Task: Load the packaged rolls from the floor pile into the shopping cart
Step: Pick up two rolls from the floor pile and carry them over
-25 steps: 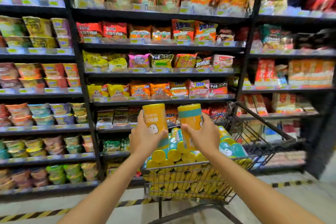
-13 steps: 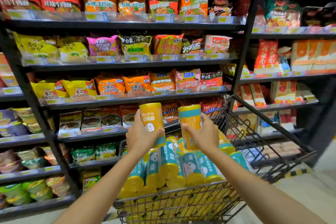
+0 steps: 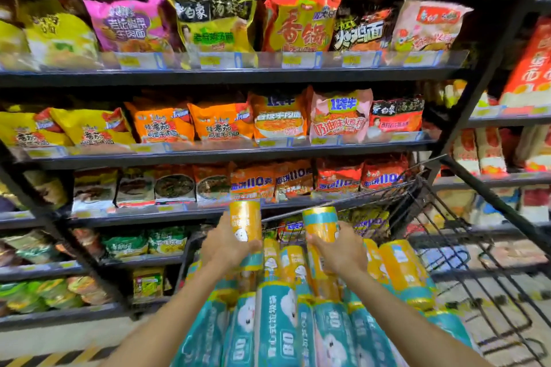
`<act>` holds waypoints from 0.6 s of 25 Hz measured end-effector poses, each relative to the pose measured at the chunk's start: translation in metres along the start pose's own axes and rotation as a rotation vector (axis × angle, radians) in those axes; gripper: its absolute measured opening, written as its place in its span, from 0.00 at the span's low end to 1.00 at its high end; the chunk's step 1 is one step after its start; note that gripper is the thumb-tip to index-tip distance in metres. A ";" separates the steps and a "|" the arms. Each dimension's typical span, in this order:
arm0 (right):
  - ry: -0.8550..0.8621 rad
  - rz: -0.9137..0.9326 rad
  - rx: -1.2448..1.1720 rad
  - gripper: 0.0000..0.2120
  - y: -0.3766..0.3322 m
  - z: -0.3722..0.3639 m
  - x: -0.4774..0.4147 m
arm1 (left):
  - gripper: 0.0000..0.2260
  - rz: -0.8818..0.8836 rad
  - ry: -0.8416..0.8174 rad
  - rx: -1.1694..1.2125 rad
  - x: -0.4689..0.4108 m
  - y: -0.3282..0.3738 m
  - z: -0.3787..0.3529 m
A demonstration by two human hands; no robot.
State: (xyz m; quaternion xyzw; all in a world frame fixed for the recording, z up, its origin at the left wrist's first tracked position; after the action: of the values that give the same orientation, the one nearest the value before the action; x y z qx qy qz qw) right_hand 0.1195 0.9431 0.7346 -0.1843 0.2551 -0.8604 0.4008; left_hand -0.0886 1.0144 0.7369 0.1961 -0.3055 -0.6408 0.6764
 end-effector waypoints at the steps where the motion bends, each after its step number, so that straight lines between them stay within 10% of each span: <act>1: -0.031 -0.028 0.059 0.28 0.003 -0.008 -0.011 | 0.41 0.035 -0.035 -0.022 -0.009 -0.002 -0.009; 15: -0.318 -0.081 0.381 0.30 0.020 -0.045 -0.040 | 0.34 0.152 -0.267 -0.451 -0.035 -0.007 -0.045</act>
State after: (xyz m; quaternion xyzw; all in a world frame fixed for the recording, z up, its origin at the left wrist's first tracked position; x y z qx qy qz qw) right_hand 0.1321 0.9767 0.6821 -0.2486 0.0145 -0.8685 0.4285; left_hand -0.0632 1.0424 0.6935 -0.0692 -0.2553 -0.6602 0.7030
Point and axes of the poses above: each hand's wrist, its own x-axis away from the middle knuckle, its own z-axis out of the back of the hand, y = z × x, the point moved 1 cm from there along -x, towards the middle knuckle, and after that the axes turned 6 degrees about x, right-handed, at the moved point
